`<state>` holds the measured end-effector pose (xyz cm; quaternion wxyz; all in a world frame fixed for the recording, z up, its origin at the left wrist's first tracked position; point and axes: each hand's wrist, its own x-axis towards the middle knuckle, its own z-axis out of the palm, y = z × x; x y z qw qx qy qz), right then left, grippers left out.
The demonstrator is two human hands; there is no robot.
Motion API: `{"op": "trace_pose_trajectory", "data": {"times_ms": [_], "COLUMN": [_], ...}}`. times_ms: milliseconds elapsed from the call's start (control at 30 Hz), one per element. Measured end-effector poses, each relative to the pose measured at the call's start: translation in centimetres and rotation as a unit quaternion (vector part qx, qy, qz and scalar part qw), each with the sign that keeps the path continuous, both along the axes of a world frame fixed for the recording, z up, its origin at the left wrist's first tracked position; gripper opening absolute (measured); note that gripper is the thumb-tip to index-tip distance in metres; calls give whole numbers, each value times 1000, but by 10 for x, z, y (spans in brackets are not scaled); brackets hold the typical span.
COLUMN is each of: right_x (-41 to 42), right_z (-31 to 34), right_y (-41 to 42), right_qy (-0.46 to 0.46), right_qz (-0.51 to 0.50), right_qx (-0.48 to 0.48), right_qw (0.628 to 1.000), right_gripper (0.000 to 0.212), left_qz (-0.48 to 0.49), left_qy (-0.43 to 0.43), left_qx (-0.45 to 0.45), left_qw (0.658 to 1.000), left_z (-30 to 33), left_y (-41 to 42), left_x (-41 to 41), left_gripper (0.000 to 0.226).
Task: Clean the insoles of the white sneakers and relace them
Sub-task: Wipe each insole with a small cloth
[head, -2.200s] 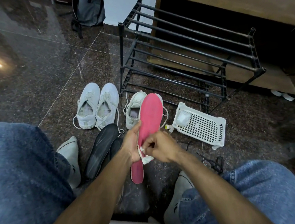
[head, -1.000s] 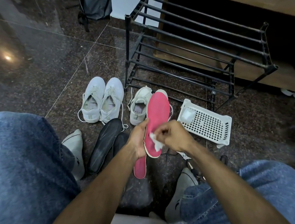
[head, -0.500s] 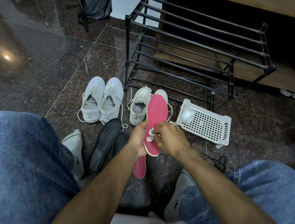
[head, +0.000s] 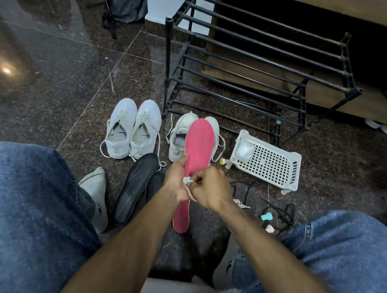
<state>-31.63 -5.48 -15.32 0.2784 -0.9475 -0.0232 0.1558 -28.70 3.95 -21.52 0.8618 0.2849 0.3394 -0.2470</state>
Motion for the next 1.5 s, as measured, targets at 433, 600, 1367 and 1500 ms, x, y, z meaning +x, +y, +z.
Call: {"op": "trace_pose_trajectory", "data": {"times_ms": [433,600,1367,1500], "right_x": [-3,2,16,9], "right_z": [-5,-11,-11,-19], "right_y": [-20,-17,-11,-19], "right_qy": [-7,22,-42,100], "right_qz": [-122,-181,10,64], "right_qx": [112,166,-76,10], "right_qw": [986,969,996,993], "right_gripper": [10,16,18,12], "left_qz": [2,-8,30,29], "left_qy": [-40,-97,-49,-16], "left_qx": [-33,-8,-41,-36], "left_qw": [999,995,998,999], "left_z": [9,6,3,-11], "left_y": [2,-10,-19,-12], "left_x": [-5,-24,-24,-27], "left_gripper": [59,55,37,41]}}
